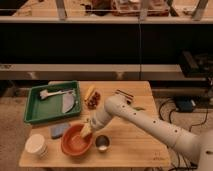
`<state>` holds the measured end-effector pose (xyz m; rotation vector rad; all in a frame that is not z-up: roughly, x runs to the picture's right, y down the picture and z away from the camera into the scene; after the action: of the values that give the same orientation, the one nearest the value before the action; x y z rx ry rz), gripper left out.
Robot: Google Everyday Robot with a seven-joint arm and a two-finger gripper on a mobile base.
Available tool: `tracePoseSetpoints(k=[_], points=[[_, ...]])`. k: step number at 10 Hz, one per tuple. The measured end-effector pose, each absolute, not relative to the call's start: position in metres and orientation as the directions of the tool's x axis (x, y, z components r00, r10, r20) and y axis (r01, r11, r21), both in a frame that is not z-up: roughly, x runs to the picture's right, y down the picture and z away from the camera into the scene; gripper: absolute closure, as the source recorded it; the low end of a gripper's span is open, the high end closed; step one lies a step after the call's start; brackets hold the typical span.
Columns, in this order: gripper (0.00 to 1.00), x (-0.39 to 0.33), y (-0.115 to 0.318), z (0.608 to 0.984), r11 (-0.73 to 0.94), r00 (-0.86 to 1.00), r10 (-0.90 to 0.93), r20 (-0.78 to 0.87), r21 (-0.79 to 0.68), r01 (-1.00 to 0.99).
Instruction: Stack bowls into tray
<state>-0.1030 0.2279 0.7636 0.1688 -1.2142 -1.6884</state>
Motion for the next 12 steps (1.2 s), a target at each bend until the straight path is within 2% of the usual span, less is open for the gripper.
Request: tracePoseSetpoints(k=[3,6,10,12], points=[[0.99,-0.108,0.215,0.741,-0.044,-0.499,-0.779,0.379,0.761,0.647],[1.00,-0.109,0.212,0.743,0.087,-0.460,-0.748,0.479,0.757,0.647],[0.98,-0.123,0.233,0.763,0.106,-0.482,-0.690,0.539,0.734,0.670],[0.81,-0.123,0.235,0.766,0.092,-0.484,-0.686,0.544,0.724,0.684]])
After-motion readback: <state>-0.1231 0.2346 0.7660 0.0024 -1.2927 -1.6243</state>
